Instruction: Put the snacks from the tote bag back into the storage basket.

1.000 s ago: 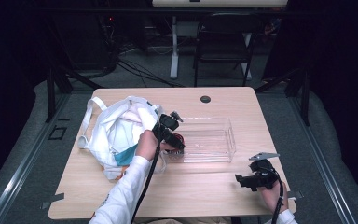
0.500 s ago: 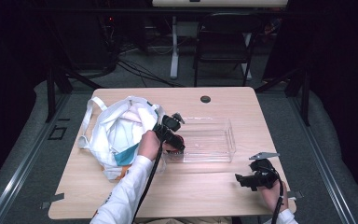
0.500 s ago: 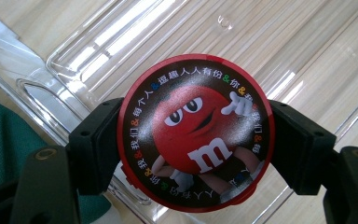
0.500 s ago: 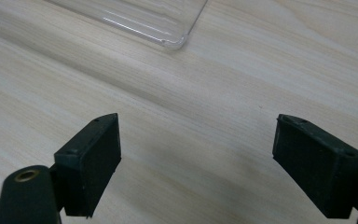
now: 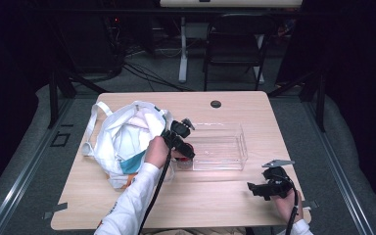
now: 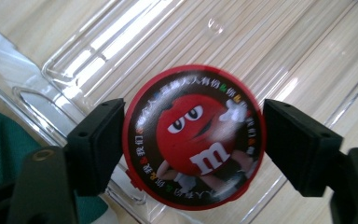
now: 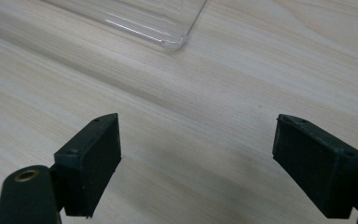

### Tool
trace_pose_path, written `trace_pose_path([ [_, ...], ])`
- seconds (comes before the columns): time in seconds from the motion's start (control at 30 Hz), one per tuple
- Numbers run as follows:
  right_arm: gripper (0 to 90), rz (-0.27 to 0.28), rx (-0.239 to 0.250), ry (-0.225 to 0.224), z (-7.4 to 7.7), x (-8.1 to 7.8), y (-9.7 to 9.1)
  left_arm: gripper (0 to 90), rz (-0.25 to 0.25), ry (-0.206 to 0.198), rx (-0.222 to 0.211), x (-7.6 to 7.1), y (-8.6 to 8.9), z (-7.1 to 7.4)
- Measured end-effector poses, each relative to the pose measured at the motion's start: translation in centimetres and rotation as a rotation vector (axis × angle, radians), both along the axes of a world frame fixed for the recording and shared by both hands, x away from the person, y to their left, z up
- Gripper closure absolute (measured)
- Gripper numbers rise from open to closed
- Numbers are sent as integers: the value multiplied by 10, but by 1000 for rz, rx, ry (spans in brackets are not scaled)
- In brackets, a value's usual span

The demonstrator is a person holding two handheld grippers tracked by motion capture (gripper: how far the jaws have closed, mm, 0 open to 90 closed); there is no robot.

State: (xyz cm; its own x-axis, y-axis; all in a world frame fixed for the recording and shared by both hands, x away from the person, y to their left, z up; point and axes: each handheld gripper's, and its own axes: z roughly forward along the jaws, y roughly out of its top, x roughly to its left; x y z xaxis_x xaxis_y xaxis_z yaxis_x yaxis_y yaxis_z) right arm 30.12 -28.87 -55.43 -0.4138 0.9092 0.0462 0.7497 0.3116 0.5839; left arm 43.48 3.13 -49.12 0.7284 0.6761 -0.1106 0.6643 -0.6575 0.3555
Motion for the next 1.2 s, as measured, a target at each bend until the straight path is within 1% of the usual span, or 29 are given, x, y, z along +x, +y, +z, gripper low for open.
trace_pose_path([
  [0.07, 148, 1, 1, -1, 0, 0, 1, 214, 0, -16, 0, -1, 0, 4],
  [0.1, 148, -1, -1, -2, 0, -1, 1, 199, 1, -20, -9, -1, 0, 7],
  [0.17, 148, 9, 1, -4, 1, -1, 2, 181, 6, -36, -15, -2, 0, 12],
  [0.23, 148, 8, 2, -5, 2, -2, 2, 159, 4, -43, -24, -3, 1, 18],
  [0.3, 148, 10, 4, -4, 1, -2, 2, 147, 3, -62, -32, -4, 3, 25],
  [0.33, 148, 11, 3, -3, 1, -2, 2, 140, 4, -67, -43, -5, 4, 29],
  [0.37, 148, 9, 5, -6, 1, -3, 2, 112, 1, -79, -55, -5, 6, 31],
  [0.4, 148, 5, 5, -8, 1, -3, 2, 77, -10, -75, -64, -5, 7, 35],
  [0.43, 148, 1, 4, -9, 1, -3, 2, 34, -14, -81, -67, -6, 9, 37],
  [0.6, 148, 7, 2, -2, 2, -3, 2, 2, -16, -116, -73, -12, 19, 52],
  [0.73, 148, 1, 4, -6, 2, -3, 2, 1, -7, -145, -73, -18, 32, 65],
  [0.8, 148, 2, 6, -6, 2, -3, 2, 1, 3, -173, -66, -23, 40, 72],
  [0.97, 148, -2, 5, -9, 2, -3, 1, 1, 27, -225, -57, -36, 60, 84],
  [1.1, 148, -5, 3, -10, 2, -3, 2, 1, 47, -244, -57, -47, 80, 88],
  [1.17, 148, -6, 1, -12, 1, -3, 2, 1, 59, -260, -49, -54, 90, 88],
  [1.2, 148, -6, -1, -11, 1, -3, 2, 1, 62, -261, -46, -57, 96, 88],
])
